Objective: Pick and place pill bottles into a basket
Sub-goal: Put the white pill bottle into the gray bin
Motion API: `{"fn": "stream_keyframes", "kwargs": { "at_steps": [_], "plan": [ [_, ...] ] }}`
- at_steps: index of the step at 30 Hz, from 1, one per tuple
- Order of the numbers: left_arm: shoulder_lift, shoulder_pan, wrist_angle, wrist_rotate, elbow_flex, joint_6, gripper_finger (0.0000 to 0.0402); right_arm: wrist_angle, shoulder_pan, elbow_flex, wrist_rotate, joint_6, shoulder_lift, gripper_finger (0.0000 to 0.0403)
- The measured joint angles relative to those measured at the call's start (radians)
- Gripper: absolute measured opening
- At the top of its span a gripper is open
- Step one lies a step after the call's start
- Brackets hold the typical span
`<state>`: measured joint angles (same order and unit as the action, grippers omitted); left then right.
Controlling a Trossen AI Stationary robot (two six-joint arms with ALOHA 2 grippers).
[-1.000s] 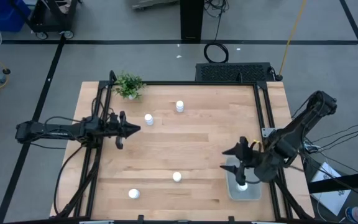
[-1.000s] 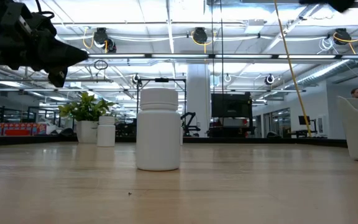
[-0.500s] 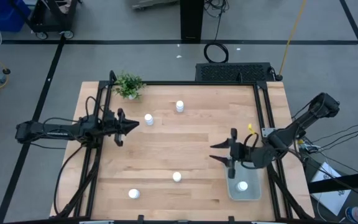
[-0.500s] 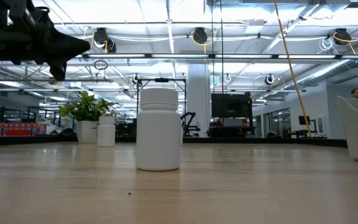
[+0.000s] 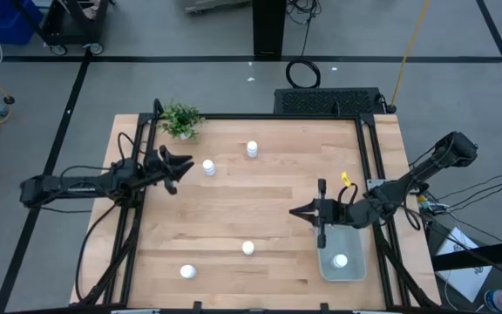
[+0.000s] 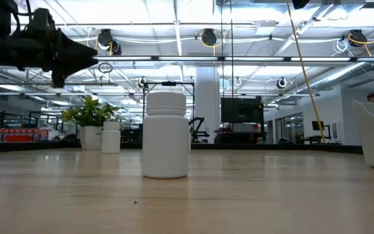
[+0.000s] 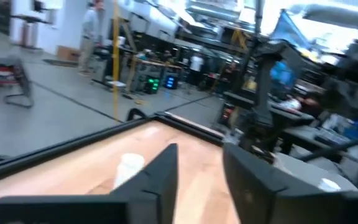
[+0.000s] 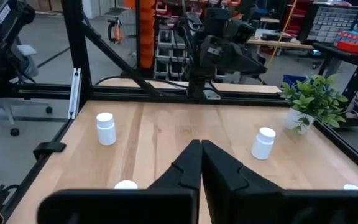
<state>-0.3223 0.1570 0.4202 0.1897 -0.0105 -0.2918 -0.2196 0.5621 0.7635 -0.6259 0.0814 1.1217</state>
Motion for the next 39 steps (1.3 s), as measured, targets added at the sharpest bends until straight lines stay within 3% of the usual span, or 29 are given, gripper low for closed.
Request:
{"fn": "stream_keyframes", "kwargs": {
  "at_steps": [6,14,20,26,32,39],
  "plan": [
    [-0.073,0.086,-0.094,-0.006,-0.049,-0.109,0.0248,-0.001,0.0,0.0,0.0,0.0,0.0,0.0001],
    [-0.309,0.166,-0.399,-0.076,-0.325,-0.136,0.0332,-0.016,0.0,0.0,0.002,-0.015,0.0,0.0003],
    [-0.517,0.195,-0.559,-0.115,-0.517,-0.083,0.034,-0.009,0.002,0.0,0.014,-0.015,0.0,0.0004],
    [-0.689,0.214,-0.664,-0.171,-0.633,-0.057,0.0331,-0.012,0.002,0.0,0.079,-0.013,0.0,0.0004],
    [-0.83,0.215,-0.805,-0.062,-0.71,-0.057,0.0327,-0.012,0.002,0.0,0.081,-0.007,0.0,0.0004],
    [-0.899,0.215,-0.814,-0.074,-0.715,-0.061,0.0326,-0.011,0.002,0.0,0.081,0.003,0.0,0.0004]
  ]
}}
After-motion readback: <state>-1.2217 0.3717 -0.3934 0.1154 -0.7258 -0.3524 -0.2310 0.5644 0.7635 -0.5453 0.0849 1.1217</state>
